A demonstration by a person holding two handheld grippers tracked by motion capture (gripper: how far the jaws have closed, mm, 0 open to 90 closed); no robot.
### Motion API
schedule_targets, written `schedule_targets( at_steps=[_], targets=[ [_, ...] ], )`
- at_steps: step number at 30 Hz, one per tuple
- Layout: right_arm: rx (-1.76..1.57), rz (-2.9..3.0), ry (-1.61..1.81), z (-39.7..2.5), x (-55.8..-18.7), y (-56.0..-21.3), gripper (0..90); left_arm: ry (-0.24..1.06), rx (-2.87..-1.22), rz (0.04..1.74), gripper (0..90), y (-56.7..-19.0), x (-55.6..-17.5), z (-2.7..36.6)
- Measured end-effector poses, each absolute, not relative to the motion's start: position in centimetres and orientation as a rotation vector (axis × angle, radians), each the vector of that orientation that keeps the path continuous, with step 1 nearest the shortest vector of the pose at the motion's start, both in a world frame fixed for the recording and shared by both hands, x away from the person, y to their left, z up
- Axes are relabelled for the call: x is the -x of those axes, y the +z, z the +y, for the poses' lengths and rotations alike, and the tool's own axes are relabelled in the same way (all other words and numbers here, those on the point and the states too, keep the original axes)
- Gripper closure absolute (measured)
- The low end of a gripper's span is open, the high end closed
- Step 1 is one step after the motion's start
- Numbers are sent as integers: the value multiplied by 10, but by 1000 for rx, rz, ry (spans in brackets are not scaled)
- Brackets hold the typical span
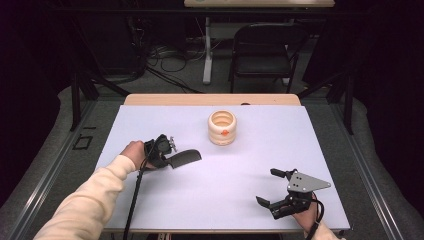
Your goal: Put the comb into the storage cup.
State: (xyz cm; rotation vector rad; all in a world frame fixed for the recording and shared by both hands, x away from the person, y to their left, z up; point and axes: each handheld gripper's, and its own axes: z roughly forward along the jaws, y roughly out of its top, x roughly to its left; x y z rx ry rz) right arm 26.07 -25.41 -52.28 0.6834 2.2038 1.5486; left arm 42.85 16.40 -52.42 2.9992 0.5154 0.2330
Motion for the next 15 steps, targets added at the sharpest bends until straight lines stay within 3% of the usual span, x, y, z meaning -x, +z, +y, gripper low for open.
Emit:
schedule_targets(
  at_steps=[15],
  targets=[
    [-690, 2203, 1548, -254, -261, -523, 0, 249, -2934, 553, 722, -515, -422, 172]
  ],
)
